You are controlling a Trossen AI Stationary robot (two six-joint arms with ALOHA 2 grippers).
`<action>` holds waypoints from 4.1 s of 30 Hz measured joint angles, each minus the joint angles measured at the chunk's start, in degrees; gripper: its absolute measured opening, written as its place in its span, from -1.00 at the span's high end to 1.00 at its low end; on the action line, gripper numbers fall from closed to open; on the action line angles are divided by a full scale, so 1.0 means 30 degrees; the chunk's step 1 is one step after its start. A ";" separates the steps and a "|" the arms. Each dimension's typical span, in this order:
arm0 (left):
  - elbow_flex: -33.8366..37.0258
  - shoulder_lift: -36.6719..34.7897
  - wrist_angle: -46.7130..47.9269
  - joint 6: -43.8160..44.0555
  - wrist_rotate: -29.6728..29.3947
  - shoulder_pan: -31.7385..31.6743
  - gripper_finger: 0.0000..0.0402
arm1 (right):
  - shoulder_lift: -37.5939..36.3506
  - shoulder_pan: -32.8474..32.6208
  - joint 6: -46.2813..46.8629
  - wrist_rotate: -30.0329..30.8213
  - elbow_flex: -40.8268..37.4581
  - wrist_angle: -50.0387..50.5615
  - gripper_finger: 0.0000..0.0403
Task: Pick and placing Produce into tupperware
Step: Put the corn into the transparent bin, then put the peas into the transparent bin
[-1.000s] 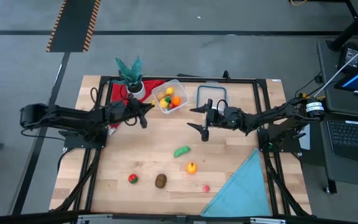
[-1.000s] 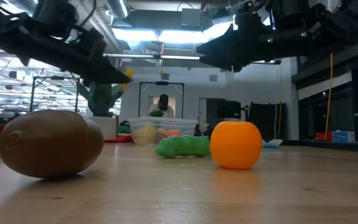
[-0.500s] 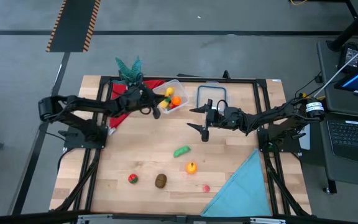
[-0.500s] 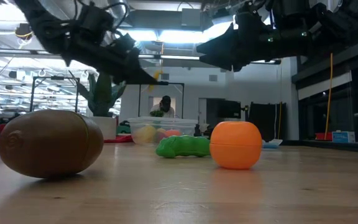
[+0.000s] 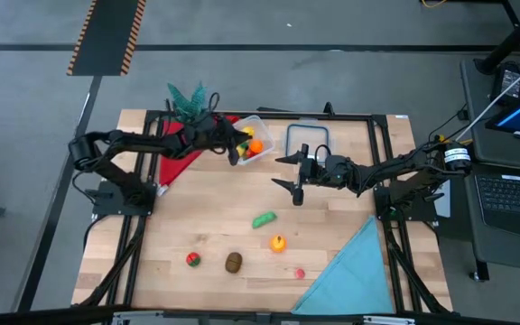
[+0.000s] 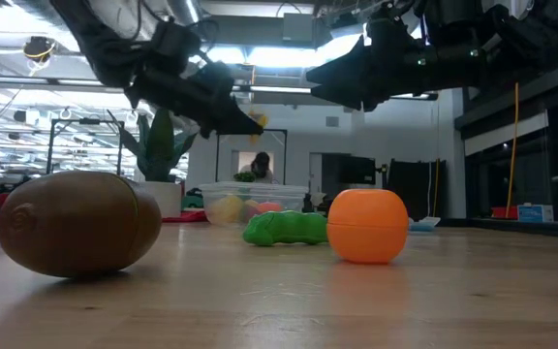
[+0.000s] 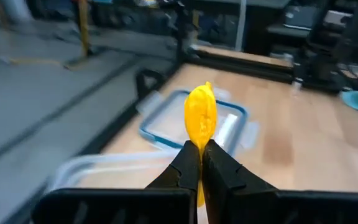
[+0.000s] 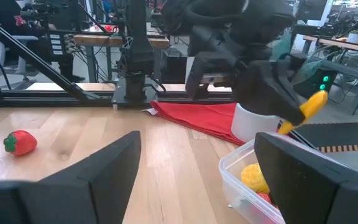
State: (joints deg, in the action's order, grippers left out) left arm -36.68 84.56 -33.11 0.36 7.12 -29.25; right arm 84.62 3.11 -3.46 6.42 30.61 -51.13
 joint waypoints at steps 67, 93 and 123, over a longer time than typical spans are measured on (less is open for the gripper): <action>-0.8898 0.6037 1.2313 -0.3355 0.1418 -0.0247 0.24 | -0.0004 0.0000 -0.0020 -0.0217 0.0000 0.0067 -0.57; -0.2087 -0.5964 1.0194 -0.2537 0.1055 0.4703 0.30 | -0.0007 -0.0226 0.1566 -0.1064 0.0000 0.1188 -0.57; 0.8173 -1.0740 -0.1183 -0.2750 -0.2768 1.3897 0.34 | -0.0007 -0.3002 -0.0925 -0.2193 0.5923 1.5678 -0.57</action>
State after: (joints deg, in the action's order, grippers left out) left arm -12.16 52.34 -36.66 -7.89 -1.19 12.44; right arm 84.60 -5.89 -6.24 -0.16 48.38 -4.10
